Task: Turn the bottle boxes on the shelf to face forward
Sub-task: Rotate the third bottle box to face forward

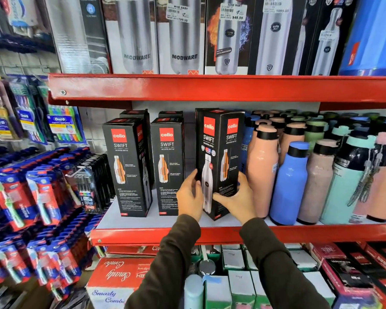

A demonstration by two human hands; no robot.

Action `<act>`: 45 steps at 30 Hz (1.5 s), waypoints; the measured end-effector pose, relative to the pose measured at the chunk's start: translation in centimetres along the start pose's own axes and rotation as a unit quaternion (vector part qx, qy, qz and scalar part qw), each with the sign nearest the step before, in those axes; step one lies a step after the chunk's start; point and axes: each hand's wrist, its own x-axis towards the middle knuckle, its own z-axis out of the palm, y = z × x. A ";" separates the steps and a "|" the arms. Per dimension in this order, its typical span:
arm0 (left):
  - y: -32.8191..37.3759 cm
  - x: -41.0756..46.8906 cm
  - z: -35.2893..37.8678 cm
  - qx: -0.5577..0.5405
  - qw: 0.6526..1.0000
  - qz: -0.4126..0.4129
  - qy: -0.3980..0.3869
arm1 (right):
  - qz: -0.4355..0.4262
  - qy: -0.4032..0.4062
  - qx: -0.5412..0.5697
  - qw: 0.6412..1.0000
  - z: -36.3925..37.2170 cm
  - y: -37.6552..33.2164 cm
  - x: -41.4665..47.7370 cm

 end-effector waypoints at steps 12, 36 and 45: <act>-0.8 1.2 -0.6 -0.001 0.995 -0.057 -0.079 | 0.009 -0.144 0.027 0.989 -1.5 0.3 0.4; -2.2 0.6 1.5 0.082 0.994 -0.064 -0.020 | 0.043 -0.098 -0.039 0.993 0.7 1.8 1.1; -2.4 0.6 1.6 0.098 0.992 -0.072 -0.022 | 0.059 -0.089 -0.044 0.993 1.1 2.4 1.1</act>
